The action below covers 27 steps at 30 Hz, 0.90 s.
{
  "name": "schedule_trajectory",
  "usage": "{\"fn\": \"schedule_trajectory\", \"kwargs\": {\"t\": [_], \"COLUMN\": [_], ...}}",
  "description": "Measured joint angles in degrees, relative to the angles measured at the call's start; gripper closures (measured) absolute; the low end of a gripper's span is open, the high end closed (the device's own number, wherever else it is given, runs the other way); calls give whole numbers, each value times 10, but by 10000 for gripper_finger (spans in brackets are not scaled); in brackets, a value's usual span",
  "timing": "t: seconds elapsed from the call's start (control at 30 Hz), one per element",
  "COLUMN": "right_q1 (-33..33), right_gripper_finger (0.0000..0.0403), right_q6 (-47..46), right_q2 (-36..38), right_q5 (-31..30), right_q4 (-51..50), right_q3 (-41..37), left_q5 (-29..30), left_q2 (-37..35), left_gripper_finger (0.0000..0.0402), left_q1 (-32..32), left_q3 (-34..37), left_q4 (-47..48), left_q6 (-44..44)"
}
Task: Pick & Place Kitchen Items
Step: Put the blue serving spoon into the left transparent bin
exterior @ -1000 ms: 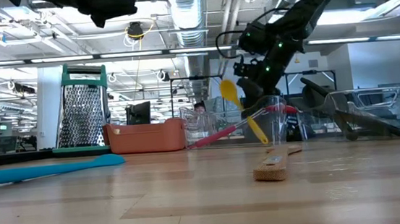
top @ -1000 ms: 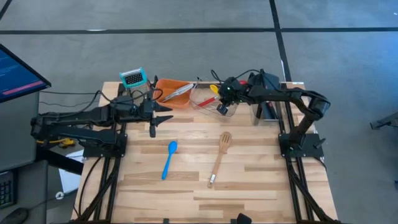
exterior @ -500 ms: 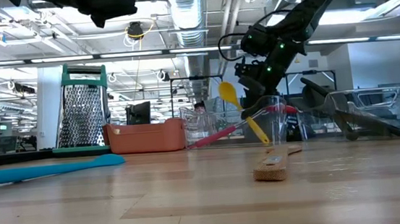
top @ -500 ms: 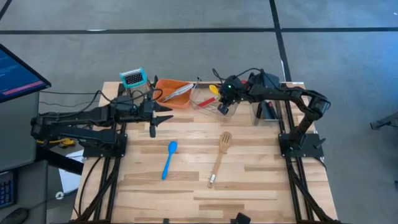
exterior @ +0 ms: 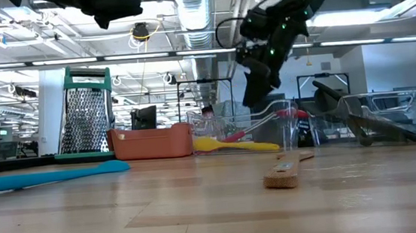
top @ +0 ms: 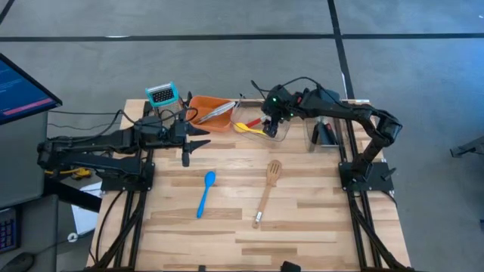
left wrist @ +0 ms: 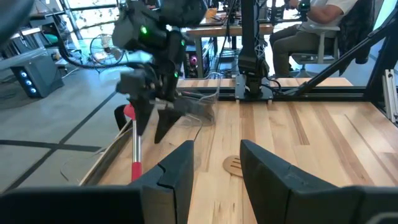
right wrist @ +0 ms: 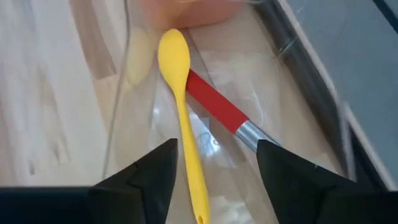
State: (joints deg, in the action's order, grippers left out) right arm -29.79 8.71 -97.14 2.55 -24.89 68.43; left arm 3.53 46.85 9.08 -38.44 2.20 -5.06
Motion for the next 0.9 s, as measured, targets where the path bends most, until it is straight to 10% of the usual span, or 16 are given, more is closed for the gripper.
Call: {"fn": "schedule_trajectory", "kwargs": {"t": [0.2, 0.53, 0.9], "right_q1": [2, 60, 137], "right_gripper_finger": [207, 392, 399], "right_q6": [3, 52, 102], "right_q2": [1, 34, 182], "right_q5": [7, 9, 69], "right_q4": [-108, -223, -98], "right_q3": [75, 92, 56], "left_q5": [0, -1, -4], "left_q2": [0, 0, 0], "left_gripper_finger": [285, 285, 285], "left_q1": [0, 0, 0], "left_q3": [0, 0, 0], "left_q4": [13, 58, 60], "left_q6": [11, 28, 75]}}
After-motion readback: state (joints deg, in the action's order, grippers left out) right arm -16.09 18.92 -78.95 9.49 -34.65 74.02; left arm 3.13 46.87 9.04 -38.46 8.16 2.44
